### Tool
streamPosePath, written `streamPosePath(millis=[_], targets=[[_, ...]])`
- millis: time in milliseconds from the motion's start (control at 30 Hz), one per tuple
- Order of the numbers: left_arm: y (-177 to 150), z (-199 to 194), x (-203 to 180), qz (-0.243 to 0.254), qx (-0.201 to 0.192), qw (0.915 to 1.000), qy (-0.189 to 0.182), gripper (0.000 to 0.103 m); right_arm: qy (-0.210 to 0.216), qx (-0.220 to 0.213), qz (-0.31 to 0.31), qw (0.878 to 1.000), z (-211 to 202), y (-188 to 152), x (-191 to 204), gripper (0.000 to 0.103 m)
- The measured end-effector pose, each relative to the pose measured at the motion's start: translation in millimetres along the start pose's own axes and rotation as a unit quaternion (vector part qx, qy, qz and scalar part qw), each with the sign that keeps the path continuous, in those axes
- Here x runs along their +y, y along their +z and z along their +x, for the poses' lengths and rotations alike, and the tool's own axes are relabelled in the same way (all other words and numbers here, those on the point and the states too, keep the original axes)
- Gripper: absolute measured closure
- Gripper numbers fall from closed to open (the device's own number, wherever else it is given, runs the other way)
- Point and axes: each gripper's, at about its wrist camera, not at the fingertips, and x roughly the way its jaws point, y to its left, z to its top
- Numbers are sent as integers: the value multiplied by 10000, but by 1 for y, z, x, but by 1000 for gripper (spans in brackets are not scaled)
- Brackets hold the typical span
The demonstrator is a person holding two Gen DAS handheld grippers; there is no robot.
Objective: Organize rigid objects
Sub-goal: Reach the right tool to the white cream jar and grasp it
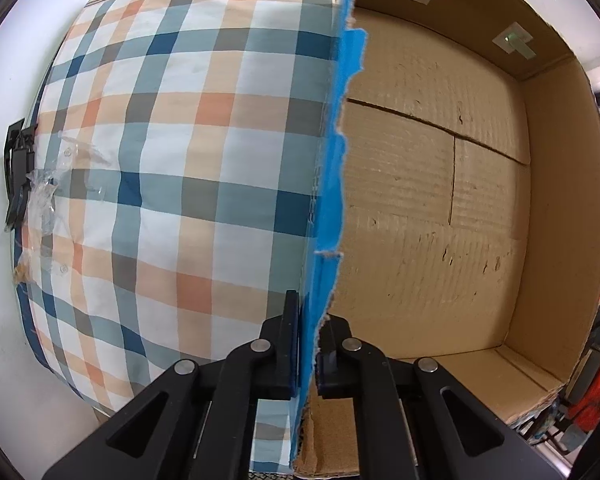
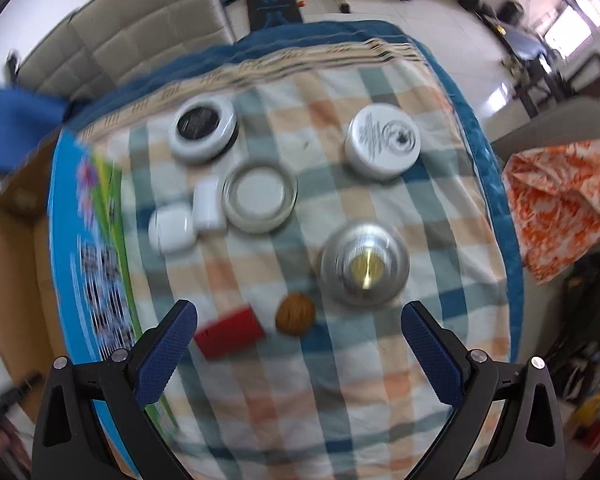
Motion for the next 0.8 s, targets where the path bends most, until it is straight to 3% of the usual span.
streamPosePath(millis=[133,267,433,633,700,800], targets=[[0,2,5,-67,-12,9999,-102,99,-198,-201,684,9973,7,42,-27,0],[-3,2,9,-77,-66,9998,-148,99,-381,-141,1266,9911,30,75,-52,0],[-7,-1,25,-268,-57,9987,-434,98,-529,-70,1615,9854,58,102,-61,0],[-7,-1,29,-287,-64,9985,-472,98,-660,166,1889,9796,93,123,-69,1],[-8,-2,32,-309,-67,9982,-500,98,-596,273,2031,9770,102,124,-75,5],[-7,-1,31,-303,-63,9983,-488,97,-479,475,2189,9734,117,126,-79,22]])
